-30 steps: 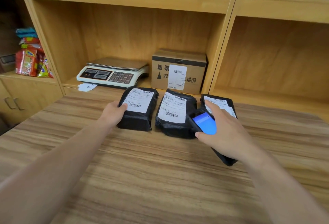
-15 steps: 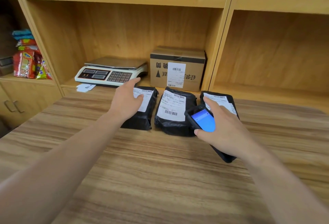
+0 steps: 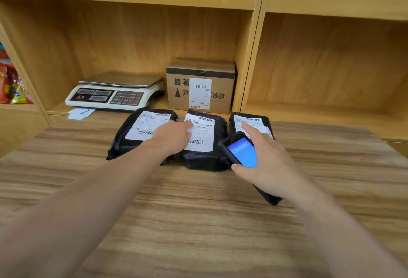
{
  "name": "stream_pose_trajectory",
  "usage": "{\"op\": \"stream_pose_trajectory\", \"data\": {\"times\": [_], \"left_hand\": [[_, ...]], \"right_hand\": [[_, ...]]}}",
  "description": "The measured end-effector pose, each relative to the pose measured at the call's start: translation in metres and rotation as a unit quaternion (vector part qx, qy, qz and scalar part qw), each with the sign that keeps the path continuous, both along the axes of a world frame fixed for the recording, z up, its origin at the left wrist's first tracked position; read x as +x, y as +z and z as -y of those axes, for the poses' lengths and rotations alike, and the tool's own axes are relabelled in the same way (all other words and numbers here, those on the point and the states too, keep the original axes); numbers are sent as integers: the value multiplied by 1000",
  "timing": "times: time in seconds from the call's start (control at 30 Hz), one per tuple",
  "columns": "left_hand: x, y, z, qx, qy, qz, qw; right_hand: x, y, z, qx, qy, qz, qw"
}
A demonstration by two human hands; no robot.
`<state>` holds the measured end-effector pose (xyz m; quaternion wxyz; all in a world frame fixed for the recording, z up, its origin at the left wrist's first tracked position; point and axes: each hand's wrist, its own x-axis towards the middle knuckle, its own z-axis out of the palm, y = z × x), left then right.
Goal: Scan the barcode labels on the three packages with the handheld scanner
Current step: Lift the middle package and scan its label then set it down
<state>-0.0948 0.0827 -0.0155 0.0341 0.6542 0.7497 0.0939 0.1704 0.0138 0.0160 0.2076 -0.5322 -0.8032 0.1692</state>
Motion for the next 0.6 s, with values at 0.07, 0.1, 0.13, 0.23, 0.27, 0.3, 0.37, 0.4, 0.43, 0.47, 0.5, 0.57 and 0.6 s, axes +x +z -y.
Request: {"op": "stream_pose_trajectory", "data": {"times": [0.07, 0.1, 0.13, 0.23, 0.27, 0.3, 0.37, 0.4, 0.43, 0.47, 0.5, 0.57, 0.6], "left_hand": [[-2, 0, -8, 13, 24, 8, 1000], [-2, 1, -11, 16, 31, 16, 999], [-1, 2, -12, 20, 36, 26, 999], [3, 9, -11, 27, 57, 73, 995], [3, 10, -12, 29, 69, 90, 993], [4, 11, -11, 28, 77, 104, 991], [5, 13, -12, 24, 78, 131, 988], [5, 14, -13, 24, 73, 152, 985], [4, 14, -14, 24, 70, 181, 981], [4, 15, -14, 27, 69, 216, 974], [3, 15, -15, 33, 72, 261, 962], [2, 18, -15, 37, 78, 377, 922], [2, 20, -14, 34, 82, 434, 897]], "right_hand": [[3, -1, -1, 4, -1, 1, 1000], [5, -1, -1, 5, -2, 1, 1000], [7, -1, -1, 5, -3, 1, 1000], [11, 0, -2, 5, -7, 2, 1000], [11, 0, -1, 5, -7, 2, 1000], [12, 0, -1, 5, -6, -1, 1000], [12, 0, -1, 7, -6, -6, 1000], [12, 0, -1, 7, -5, -7, 1000], [12, -1, -1, 6, -6, -9, 1000], [12, -1, -1, 5, -6, -10, 1000], [11, -2, -1, 6, -6, -12, 1000], [11, -3, 0, 8, -7, -12, 1000], [11, -3, 0, 8, -7, -12, 1000]]}}
